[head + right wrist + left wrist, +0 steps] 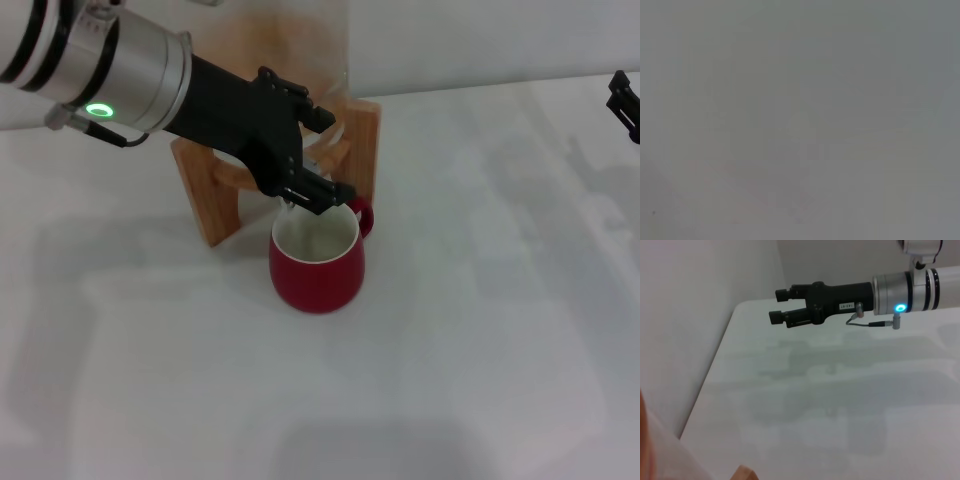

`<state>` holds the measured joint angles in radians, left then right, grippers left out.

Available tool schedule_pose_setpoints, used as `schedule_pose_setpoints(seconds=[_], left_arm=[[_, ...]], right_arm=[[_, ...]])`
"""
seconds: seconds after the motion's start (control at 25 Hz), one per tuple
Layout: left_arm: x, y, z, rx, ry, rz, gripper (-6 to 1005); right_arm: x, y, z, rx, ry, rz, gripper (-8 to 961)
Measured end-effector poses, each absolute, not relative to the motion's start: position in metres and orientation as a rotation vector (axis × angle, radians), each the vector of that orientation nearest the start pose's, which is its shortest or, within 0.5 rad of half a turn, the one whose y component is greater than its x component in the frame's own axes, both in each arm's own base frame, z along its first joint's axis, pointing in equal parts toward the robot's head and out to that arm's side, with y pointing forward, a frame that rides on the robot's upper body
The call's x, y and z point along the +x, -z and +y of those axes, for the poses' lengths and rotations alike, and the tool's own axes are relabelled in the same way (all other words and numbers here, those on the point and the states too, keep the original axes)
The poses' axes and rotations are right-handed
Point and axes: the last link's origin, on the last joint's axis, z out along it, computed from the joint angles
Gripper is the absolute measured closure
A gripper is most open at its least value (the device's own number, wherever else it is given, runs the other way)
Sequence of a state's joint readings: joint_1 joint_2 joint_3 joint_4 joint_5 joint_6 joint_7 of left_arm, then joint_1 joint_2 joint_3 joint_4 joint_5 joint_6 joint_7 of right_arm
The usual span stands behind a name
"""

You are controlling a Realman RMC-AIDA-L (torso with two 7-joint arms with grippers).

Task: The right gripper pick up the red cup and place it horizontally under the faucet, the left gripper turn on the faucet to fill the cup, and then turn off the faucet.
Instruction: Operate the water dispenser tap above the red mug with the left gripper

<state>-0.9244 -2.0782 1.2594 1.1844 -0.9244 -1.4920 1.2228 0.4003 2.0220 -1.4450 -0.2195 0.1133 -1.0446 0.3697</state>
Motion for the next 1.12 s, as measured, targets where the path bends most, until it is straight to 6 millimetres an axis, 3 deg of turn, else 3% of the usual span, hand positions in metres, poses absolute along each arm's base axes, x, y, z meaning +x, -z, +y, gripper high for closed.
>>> schedule_pose_setpoints(seconds=[0.76,1.12], left_arm=[[-0.060,-0.002,0.368,-2.917,0.062,0.057,160],[-0.074,-0.002,0.360,-2.908,0.175,-0.034,160]], right_arm=[[0.367,-0.054,0.346,-1.400,-0.723,0.664,110],[0.371,-0.054,0.344,-1.395,-0.707,0.674,109]])
